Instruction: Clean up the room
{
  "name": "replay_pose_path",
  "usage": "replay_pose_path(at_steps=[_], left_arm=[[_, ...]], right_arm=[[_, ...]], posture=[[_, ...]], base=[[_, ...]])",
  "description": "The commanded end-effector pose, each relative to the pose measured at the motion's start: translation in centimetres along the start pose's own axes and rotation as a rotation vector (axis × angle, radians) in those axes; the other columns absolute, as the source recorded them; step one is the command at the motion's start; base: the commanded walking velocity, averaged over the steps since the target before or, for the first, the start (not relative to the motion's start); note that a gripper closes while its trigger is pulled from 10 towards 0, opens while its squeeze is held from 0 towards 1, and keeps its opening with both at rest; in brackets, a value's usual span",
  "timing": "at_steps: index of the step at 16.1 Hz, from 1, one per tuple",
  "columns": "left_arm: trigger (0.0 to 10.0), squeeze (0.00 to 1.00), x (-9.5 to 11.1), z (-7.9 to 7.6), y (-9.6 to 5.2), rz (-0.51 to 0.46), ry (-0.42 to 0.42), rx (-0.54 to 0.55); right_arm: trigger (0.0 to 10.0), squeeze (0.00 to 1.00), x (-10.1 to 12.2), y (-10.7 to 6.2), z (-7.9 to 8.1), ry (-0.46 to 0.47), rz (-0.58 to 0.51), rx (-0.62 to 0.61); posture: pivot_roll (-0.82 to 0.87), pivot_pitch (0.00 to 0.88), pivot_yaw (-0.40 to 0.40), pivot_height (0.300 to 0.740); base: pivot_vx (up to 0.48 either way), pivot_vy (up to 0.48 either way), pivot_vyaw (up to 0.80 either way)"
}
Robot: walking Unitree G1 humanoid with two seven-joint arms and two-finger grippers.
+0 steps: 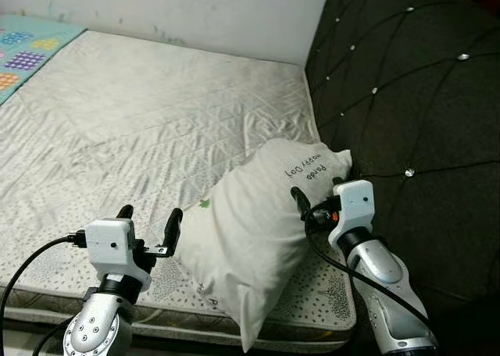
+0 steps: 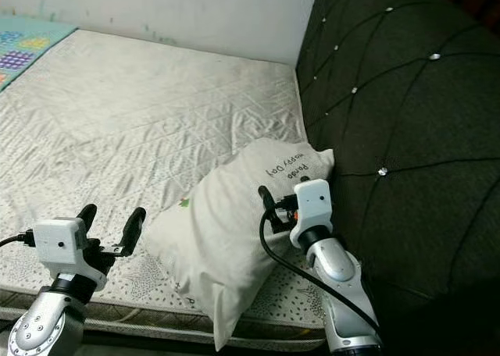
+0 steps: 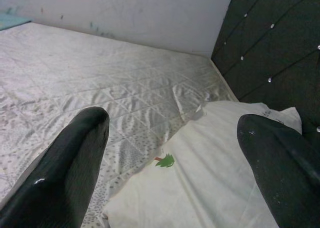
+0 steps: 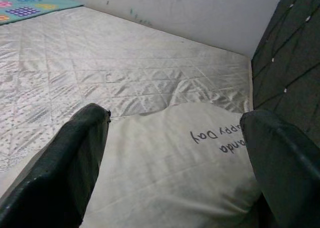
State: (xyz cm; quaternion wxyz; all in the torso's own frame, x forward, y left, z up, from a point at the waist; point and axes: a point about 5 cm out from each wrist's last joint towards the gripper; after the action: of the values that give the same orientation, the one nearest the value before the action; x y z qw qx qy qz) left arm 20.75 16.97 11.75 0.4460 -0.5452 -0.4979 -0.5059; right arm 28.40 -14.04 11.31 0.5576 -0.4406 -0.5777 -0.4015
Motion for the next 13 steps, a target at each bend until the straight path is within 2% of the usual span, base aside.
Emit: replay_pose_path(at_steps=[1, 4, 9, 13], left_arm=[[10.0, 0.00, -0.25, -0.17, 0.07, 0.014, -0.001, -0.005], [10.0, 0.00, -0.24, -0.33, 0.25, 0.010, -0.003, -0.008], [10.0, 0.00, -0.23, -0.55, 0.38, 0.007, -0.007, -0.013], [10.0, 0.00, -0.24, -0.38, 0.39, 0.004, -0.010, 0.016]], right_arm=[[10.0, 0.00, -0.08, -0.20, 0.08, 0.008, 0.010, 0.010], [10.0, 0.00, -0.05, -0.08, 0.12, 0.004, 0.008, 0.018], [10.0, 0.00, -0.03, -0.19, 0.08, -0.003, 0.010, 0.023], [10.0, 0.00, -0.09, -0.01, 0.16, -0.014, 0.013, 0.027]], posture=[[0.02, 0.080, -0.117, 0.725], [0.01, 0.075, -0.116, 0.695], [0.01, 0.084, -0.120, 0.621], [0.01, 0.086, -0.121, 0.616]], base=[[0.000, 0.000, 0.00], [0.000, 0.000, 0.00], [0.000, 0.000, 0.00], [0.000, 0.000, 0.00]])
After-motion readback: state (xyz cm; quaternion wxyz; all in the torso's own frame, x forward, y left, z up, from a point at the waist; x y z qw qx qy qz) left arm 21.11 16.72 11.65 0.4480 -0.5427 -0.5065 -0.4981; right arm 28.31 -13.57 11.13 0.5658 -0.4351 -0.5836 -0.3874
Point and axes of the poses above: a point about 5 cm out from each wrist's last joint towards the gripper, its own y axis pointing out of the wrist towards the gripper, its own x axis along the axis of the wrist's last joint, z = x × y
